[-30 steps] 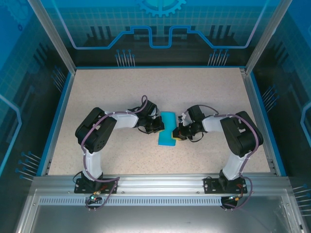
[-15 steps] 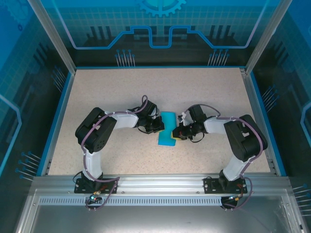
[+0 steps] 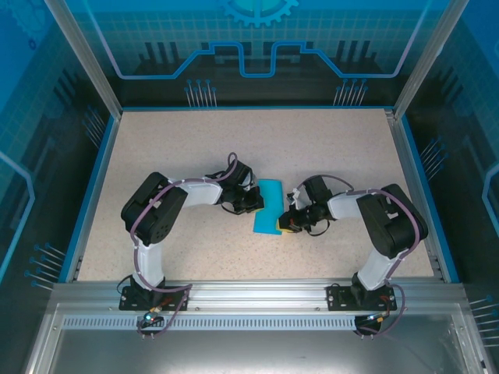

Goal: Fold a paper plane with a square sheet of paper (pick it up from the middle)
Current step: Fold the square sheet of paper in half at the center of the table.

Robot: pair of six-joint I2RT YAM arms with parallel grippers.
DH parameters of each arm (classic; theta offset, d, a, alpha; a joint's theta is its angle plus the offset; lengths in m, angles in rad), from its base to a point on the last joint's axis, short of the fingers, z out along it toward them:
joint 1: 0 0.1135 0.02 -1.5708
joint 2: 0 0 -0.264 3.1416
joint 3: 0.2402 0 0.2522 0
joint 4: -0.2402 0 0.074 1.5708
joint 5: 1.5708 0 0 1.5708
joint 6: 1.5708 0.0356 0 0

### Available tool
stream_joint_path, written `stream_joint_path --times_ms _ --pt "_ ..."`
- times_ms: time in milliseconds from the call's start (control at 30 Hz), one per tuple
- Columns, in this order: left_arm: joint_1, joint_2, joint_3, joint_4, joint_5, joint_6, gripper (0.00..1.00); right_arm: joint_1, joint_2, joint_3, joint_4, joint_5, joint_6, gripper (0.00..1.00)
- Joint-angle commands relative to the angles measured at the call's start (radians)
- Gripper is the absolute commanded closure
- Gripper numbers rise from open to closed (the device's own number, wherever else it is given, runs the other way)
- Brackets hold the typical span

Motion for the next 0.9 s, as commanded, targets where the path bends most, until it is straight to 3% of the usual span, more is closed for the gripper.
stream_joint_path --times_ms 0,233,600,867 --pt "-0.004 0.073 -0.027 -0.101 -0.080 0.019 1.00 0.019 -0.012 -0.038 -0.038 0.009 -0.003 0.95" --pt "-0.003 0.071 -0.034 -0.095 -0.083 0.013 1.00 0.070 -0.083 -0.016 -0.067 0.044 0.023 0.94" --pt "-0.004 0.070 -0.041 -0.094 -0.080 0.015 1.00 0.067 -0.004 -0.063 -0.033 0.095 0.030 0.96" --pt "-0.004 0.072 -0.038 -0.091 -0.078 0.021 1.00 0.008 -0.169 0.002 -0.040 0.041 0.065 0.96"
